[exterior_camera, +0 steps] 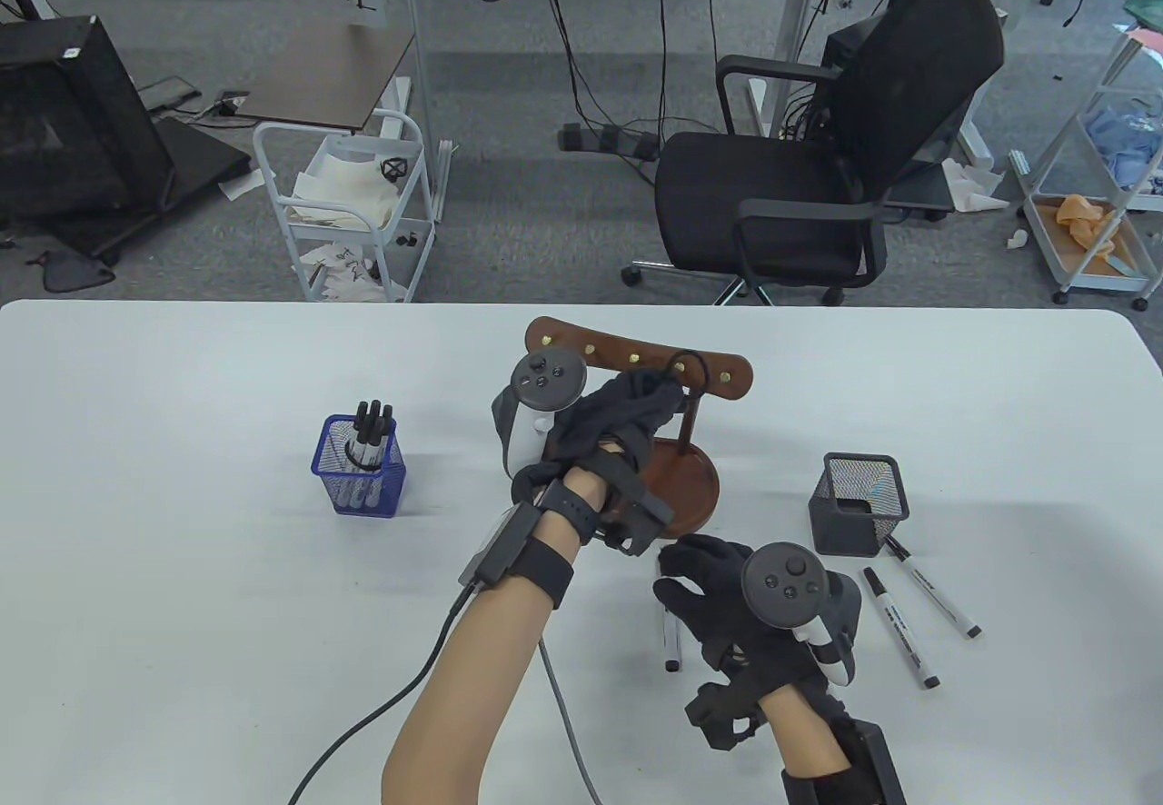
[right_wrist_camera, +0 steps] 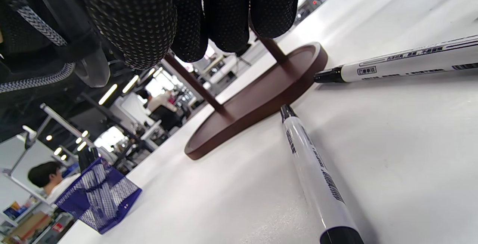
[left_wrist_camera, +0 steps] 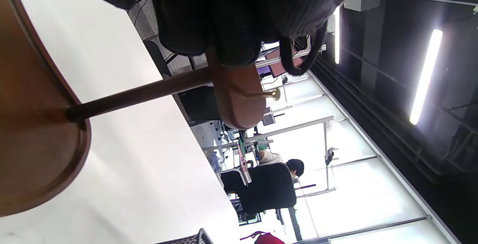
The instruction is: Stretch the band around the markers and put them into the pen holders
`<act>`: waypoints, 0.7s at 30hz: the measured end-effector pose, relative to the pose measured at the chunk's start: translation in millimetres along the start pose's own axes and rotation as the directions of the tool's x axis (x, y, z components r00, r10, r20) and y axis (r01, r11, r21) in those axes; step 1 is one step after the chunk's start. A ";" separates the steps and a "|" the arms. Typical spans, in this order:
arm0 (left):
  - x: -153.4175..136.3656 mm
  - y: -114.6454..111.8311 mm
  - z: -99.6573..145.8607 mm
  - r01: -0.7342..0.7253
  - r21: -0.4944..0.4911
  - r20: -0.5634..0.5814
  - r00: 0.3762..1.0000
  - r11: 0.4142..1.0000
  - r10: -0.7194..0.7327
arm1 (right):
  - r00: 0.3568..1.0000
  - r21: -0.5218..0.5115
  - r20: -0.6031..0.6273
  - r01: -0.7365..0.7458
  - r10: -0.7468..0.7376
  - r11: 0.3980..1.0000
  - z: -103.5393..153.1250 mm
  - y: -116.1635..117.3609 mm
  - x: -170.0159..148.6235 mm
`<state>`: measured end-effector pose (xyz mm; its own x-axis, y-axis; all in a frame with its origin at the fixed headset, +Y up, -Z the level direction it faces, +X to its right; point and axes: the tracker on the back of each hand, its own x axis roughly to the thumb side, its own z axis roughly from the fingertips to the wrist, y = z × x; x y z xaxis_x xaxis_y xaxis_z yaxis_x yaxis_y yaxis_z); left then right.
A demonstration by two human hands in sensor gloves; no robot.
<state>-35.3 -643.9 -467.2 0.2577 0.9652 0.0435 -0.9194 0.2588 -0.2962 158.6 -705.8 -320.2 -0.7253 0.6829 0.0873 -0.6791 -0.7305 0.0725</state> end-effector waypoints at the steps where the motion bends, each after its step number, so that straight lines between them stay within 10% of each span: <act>1: 1.1 0.7 1.8 -0.006 -0.005 0.007 1.000 1.000 0.006 | 1.000 0.000 0.000 0.000 0.000 1.000 -0.1 0.1 0.0; 21: -5.8 47.3 113.1 0.324 0.072 0.080 0.941 0.943 -0.330 | 0.998 0.012 0.047 -0.043 0.042 0.999 3.2 7.5 10.5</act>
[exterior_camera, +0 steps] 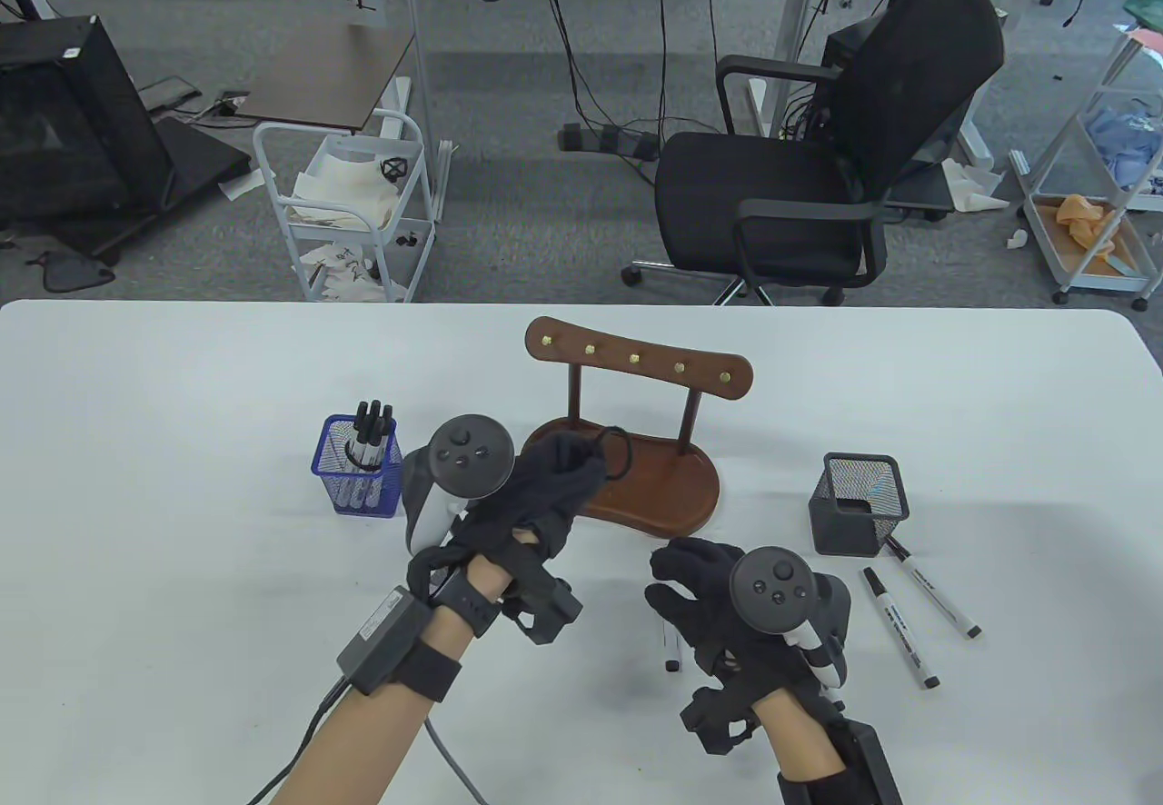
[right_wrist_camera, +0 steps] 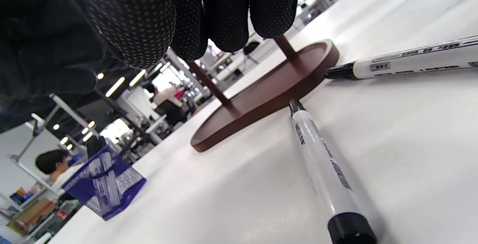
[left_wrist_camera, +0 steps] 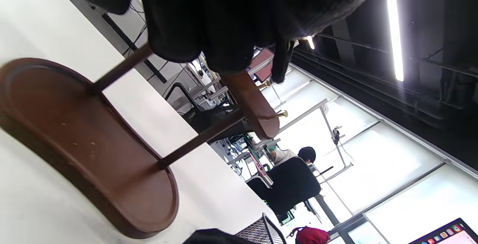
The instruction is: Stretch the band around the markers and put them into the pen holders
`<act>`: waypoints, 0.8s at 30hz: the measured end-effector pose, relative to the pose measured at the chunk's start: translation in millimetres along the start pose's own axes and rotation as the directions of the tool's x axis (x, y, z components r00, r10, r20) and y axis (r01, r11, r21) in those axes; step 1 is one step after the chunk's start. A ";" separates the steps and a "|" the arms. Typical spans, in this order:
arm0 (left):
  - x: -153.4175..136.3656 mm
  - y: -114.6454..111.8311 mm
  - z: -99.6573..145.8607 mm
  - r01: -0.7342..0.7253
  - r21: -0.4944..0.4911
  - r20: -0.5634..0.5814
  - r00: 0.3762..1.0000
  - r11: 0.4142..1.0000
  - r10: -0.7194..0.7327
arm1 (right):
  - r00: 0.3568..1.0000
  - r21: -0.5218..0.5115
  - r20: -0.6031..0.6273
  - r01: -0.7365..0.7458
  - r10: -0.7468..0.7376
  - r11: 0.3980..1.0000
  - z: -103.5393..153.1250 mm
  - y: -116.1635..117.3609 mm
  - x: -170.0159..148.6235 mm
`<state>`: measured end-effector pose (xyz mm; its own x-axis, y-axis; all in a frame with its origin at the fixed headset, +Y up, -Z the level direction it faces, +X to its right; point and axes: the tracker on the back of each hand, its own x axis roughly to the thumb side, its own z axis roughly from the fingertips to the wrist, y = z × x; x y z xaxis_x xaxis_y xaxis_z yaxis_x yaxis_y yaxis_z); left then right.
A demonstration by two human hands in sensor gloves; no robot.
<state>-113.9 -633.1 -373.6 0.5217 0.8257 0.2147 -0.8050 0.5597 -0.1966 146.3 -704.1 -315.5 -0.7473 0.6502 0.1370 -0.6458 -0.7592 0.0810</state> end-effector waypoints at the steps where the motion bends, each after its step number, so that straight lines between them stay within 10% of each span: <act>1: -3.9 2.4 6.6 0.002 0.006 0.008 1.000 1.000 -0.002 | 1.000 0.002 0.008 -0.003 0.003 1.000 0.5 1.0 2.2; 24: -81.8 -25.2 62.2 -0.063 -0.083 -0.001 0.998 0.995 0.064 | 0.997 0.166 0.044 0.061 -0.069 0.984 -4.4 34.1 18.4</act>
<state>-153.9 -719.1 -326.7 0.4696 0.8597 0.2010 -0.8104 0.5101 -0.2883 109.8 -718.0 -314.5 -0.6934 0.6993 0.1740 -0.6552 -0.7123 0.2516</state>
